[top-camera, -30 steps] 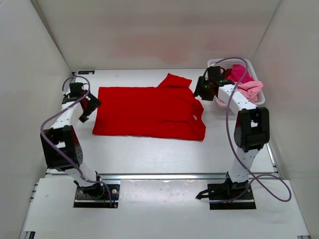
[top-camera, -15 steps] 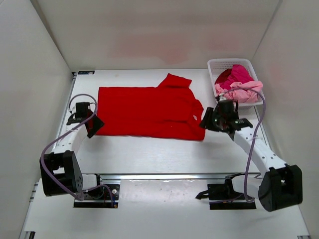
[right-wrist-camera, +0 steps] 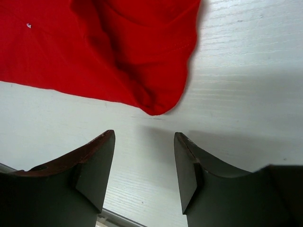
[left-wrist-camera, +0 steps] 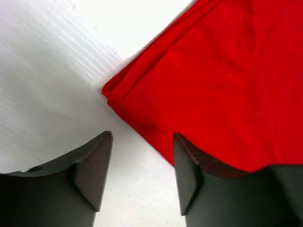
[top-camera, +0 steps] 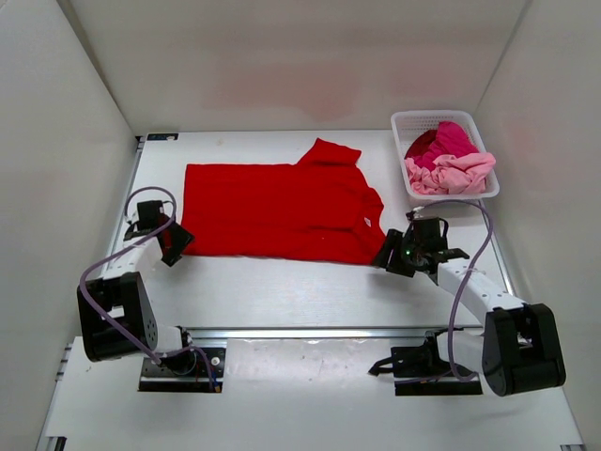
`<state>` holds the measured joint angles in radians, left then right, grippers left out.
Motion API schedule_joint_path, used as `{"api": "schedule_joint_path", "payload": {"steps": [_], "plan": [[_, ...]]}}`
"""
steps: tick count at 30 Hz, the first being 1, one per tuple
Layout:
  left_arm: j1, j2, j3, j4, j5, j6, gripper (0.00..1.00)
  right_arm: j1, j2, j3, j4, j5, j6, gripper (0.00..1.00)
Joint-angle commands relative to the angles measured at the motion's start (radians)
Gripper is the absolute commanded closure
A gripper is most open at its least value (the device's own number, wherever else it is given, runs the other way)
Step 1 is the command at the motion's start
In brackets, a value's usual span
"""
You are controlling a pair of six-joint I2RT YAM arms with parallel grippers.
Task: Fold and stack the t-shirts
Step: Fold the flattened T-shirt at the center of the board.
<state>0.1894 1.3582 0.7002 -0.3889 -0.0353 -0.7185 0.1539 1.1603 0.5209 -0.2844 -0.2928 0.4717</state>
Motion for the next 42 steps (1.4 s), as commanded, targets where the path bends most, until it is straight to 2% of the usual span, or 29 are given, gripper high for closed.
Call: {"api": "schedule_joint_path", "payload": {"steps": [1, 7, 11, 13, 15, 17, 20, 22, 25, 33, 38, 42], "plan": [[0.016, 0.002, -0.007, 0.053, 0.026, -0.018, 0.37, -0.005, 0.022, -0.012, 0.103, -0.025, 0.025, 0.49], [0.047, 0.038, -0.027, 0.081, 0.025, -0.027, 0.48, -0.014, 0.059, -0.035, 0.168, -0.012, 0.048, 0.5], [0.059, 0.061, -0.051, 0.102, 0.031, -0.032, 0.59, -0.037, 0.073, -0.047, 0.186, 0.009, 0.056, 0.51], [0.067, 0.07, -0.057, 0.111, 0.032, -0.032, 0.64, -0.045, 0.093, -0.039, 0.201, 0.017, 0.059, 0.58], [0.067, 0.077, -0.061, 0.116, 0.031, -0.029, 0.67, -0.047, 0.119, -0.03, 0.215, 0.015, 0.062, 0.6], [0.061, 0.09, -0.041, 0.116, 0.031, -0.025, 0.73, -0.042, 0.133, -0.013, 0.221, 0.012, 0.062, 0.71], [0.056, 0.102, -0.025, 0.117, 0.035, -0.018, 0.8, -0.033, 0.162, -0.006, 0.228, 0.02, 0.061, 0.73], [0.061, 0.107, -0.011, 0.11, 0.029, -0.012, 0.85, -0.039, 0.167, -0.01, 0.241, 0.014, 0.065, 0.79], [0.056, 0.116, -0.002, 0.113, 0.026, -0.002, 0.99, -0.039, 0.173, 0.005, 0.238, 0.017, 0.071, 0.84], [0.081, 0.093, -0.005, 0.053, 0.005, 0.03, 1.0, -0.066, 0.112, -0.021, 0.194, 0.011, 0.048, 1.0], [0.061, 0.007, -0.031, -0.031, -0.015, 0.043, 1.0, -0.063, -0.014, -0.094, 0.101, 0.006, 0.068, 1.0], [-0.004, -0.037, -0.028, -0.123, -0.098, 0.093, 1.0, -0.048, -0.123, -0.151, -0.022, -0.006, 0.113, 1.0]]}}
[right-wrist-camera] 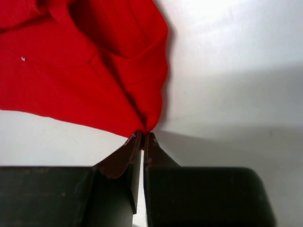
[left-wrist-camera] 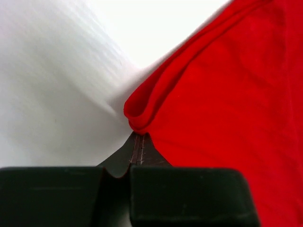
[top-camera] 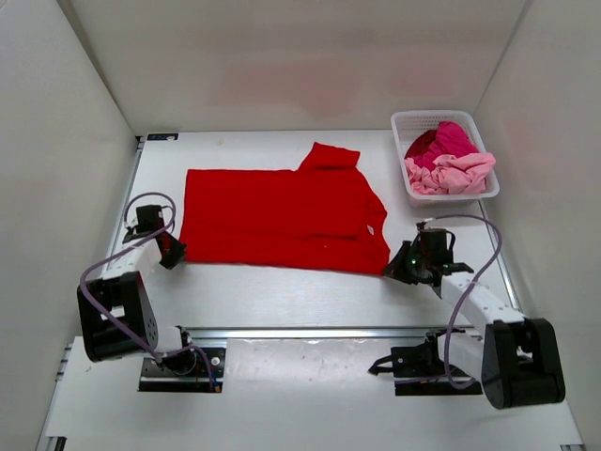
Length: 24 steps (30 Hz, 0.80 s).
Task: Fold and stack the t-shirts
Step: Fold the flattened T-shirt at the center of the board.
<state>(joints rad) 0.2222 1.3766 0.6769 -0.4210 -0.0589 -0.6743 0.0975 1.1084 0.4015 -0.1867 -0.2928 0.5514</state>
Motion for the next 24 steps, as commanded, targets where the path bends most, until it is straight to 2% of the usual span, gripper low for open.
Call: {"api": "schedule_joint_path", "payload": {"steps": [1, 3, 5, 12, 14, 16, 18, 20, 21, 22, 23, 24], "plan": [[-0.047, -0.066, -0.014, -0.126, -0.084, 0.058, 1.0, 0.007, -0.115, -0.056, -0.138, -0.002, 0.042, 1.0], [-0.055, -0.088, -0.043, -0.147, -0.088, 0.067, 1.0, 0.016, -0.182, -0.073, -0.232, 0.0, 0.077, 1.0], [-0.073, -0.115, -0.088, -0.165, -0.09, 0.099, 1.0, 0.076, -0.255, -0.087, -0.259, 0.017, 0.109, 1.0], [-0.126, -0.145, -0.039, -0.33, -0.058, 0.081, 1.0, 0.151, -0.374, -0.056, -0.5, 0.081, 0.252, 1.0], [-0.138, -0.134, -0.011, -0.392, -0.125, 0.084, 1.0, 0.159, -0.393, -0.038, -0.575, 0.098, 0.288, 0.99], [-0.095, -0.123, 0.035, -0.436, -0.195, 0.105, 1.0, 0.168, -0.421, -0.021, -0.612, 0.132, 0.315, 0.99], [-0.067, -0.114, 0.07, -0.469, -0.234, 0.125, 0.94, 0.18, -0.426, -0.003, -0.645, 0.156, 0.338, 1.0], [-0.05, -0.111, 0.079, -0.475, -0.234, 0.134, 0.55, 0.196, -0.417, 0.009, -0.668, 0.165, 0.354, 0.92], [-0.05, -0.105, 0.078, -0.464, -0.228, 0.14, 0.31, 0.189, -0.412, 0.016, -0.681, 0.178, 0.355, 0.82], [-0.046, -0.109, 0.078, -0.464, -0.226, 0.142, 0.15, 0.191, -0.412, 0.025, -0.692, 0.187, 0.346, 0.72], [-0.044, -0.116, 0.094, -0.473, -0.225, 0.145, 0.1, 0.17, -0.417, 0.039, -0.695, 0.181, 0.332, 0.56], [-0.064, -0.113, 0.131, -0.492, -0.263, 0.156, 0.04, 0.144, -0.415, 0.054, -0.707, 0.178, 0.306, 0.45]]}}
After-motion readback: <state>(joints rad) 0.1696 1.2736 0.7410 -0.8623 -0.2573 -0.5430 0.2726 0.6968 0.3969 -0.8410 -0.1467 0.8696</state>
